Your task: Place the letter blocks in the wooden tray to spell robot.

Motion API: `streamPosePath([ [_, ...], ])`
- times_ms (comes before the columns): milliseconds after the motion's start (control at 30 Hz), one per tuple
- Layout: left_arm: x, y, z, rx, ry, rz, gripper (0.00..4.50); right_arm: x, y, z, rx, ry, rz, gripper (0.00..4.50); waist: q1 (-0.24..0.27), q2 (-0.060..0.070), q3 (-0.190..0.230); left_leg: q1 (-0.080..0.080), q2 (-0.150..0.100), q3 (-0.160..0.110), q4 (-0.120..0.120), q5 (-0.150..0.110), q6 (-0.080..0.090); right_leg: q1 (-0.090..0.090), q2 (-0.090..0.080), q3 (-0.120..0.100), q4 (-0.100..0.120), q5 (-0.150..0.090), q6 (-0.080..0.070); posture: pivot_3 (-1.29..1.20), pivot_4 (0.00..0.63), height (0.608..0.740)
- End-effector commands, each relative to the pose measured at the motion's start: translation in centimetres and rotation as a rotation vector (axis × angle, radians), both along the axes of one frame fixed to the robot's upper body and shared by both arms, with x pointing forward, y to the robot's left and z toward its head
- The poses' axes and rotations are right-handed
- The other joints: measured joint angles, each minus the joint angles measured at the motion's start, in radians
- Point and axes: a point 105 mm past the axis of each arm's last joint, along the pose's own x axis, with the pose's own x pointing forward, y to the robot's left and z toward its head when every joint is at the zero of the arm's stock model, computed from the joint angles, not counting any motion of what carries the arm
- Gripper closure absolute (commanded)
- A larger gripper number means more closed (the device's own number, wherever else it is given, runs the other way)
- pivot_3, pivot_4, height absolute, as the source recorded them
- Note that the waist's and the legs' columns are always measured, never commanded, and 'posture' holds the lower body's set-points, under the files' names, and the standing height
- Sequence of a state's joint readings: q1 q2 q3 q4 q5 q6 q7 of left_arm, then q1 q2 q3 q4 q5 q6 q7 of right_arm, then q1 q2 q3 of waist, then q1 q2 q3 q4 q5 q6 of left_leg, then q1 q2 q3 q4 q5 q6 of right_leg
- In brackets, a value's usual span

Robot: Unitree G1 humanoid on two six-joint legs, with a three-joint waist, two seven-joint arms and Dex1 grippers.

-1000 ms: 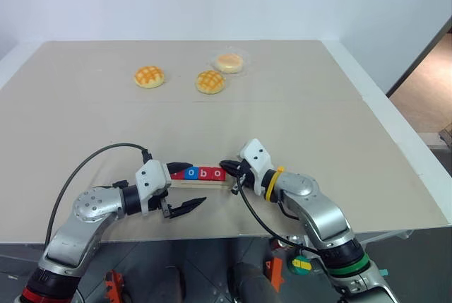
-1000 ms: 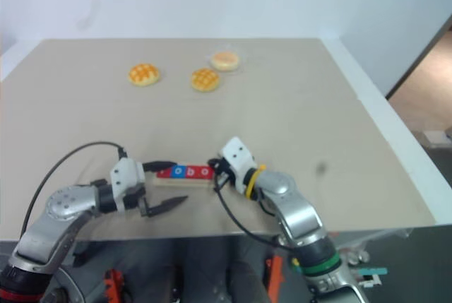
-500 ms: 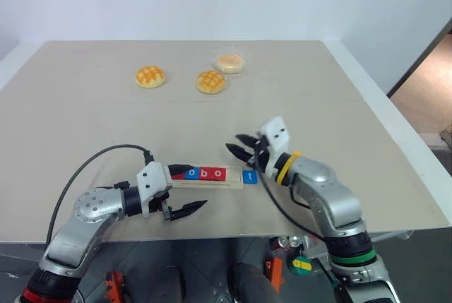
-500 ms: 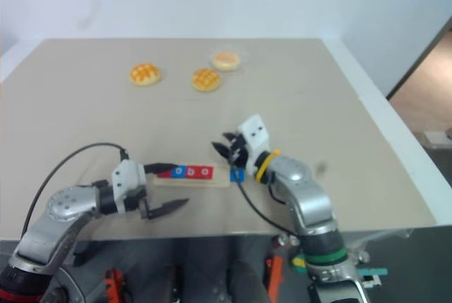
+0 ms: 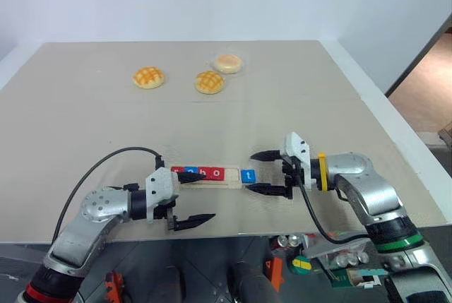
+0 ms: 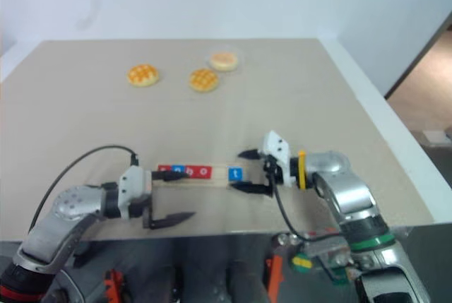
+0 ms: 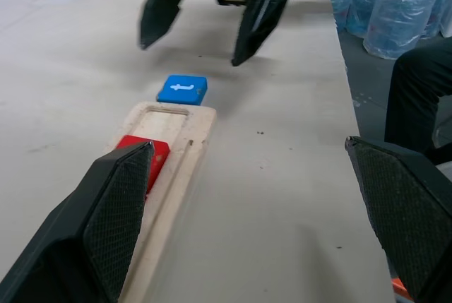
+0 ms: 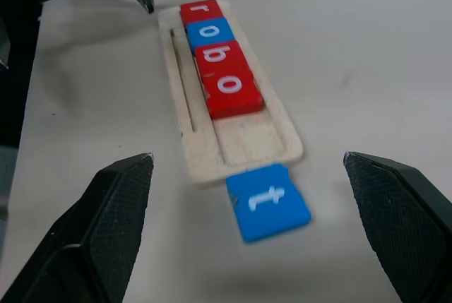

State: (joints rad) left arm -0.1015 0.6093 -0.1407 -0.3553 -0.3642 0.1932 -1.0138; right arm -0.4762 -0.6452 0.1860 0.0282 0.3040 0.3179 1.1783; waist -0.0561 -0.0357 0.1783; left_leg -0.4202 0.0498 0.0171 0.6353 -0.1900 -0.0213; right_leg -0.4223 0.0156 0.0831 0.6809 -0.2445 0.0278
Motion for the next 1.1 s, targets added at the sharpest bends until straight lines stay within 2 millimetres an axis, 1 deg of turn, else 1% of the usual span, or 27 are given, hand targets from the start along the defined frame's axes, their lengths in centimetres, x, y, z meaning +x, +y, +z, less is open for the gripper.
streamPosePath([
  [33,-0.2,0.0,0.8,-0.009,-0.037,-0.002,0.0,0.3,0.4,-0.5,-0.025,-0.04,0.059,0.03,0.002,0.0,0.0,0.0,0.0,0.0,0.0,0.0,0.0,0.0,0.0,0.0,0.0,0.0,0.0,0.0,0.15,0.74],
  [167,-0.3,-0.1,1.3,-0.043,-0.033,0.013,0.0,0.5,0.6,-1.4,-0.055,-0.06,0.101,0.03,0.005,0.0,0.0,-0.001,-0.001,0.001,0.0,0.0,0.0,0.0,-0.001,0.001,0.0,-0.001,0.002,0.0,0.15,0.74],
  [300,-0.5,-0.3,1.8,-0.079,-0.017,0.02,0.0,1.0,0.7,-1.8,-0.058,-0.072,0.114,0.03,0.006,0.0,0.0,-0.002,-0.001,0.001,0.0,0.0,0.0,0.0,-0.002,0.0,0.0,-0.001,0.002,0.0,0.15,0.74],
  [333,-0.5,-0.4,1.9,-0.084,-0.013,0.023,0.0,1.1,0.8,-1.8,-0.058,-0.071,0.118,0.27,0.007,0.0,0.0,-0.001,-0.001,0.0,0.0,0.0,0.0,0.0,-0.002,0.0,0.0,-0.001,0.002,0.0,0.15,0.74],
  [400,-0.6,-0.4,1.9,-0.086,-0.01,0.025,0.0,1.1,0.9,-1.9,-0.056,-0.067,0.123,0.27,0.007,0.0,0.0,-0.001,-0.001,0.0,0.0,0.0,0.0,0.0,-0.002,0.0,0.0,-0.001,0.002,0.0,0.15,0.74],
  [467,-0.7,-0.4,1.9,-0.084,-0.009,0.029,0.0,1.0,0.9,-2.0,-0.055,-0.057,0.133,0.27,0.007,0.0,0.0,-0.001,-0.001,0.0,0.0,0.0,0.0,0.0,-0.002,0.0,0.0,-0.001,0.002,0.0,0.15,0.74],
  [667,0.2,-0.1,2.2,-0.138,0.027,0.102,0.0,0.5,0.6,-2.2,-0.051,-0.033,0.138,0.27,0.007,0.0,0.0,-0.001,-0.001,0.0,0.0,0.0,0.0,0.0,-0.002,0.0,0.0,-0.001,0.002,0.0,0.15,0.74],
  [1100,0.0,-0.2,1.7,-0.101,0.023,0.089,0.0,-0.7,0.0,-2.6,-0.061,-0.007,0.135,0.27,0.008,0.0,0.0,-0.001,-0.001,0.0,0.001,0.0,0.0,0.001,-0.002,0.0,0.0,0.0,0.002,0.0,0.15,0.74],
])
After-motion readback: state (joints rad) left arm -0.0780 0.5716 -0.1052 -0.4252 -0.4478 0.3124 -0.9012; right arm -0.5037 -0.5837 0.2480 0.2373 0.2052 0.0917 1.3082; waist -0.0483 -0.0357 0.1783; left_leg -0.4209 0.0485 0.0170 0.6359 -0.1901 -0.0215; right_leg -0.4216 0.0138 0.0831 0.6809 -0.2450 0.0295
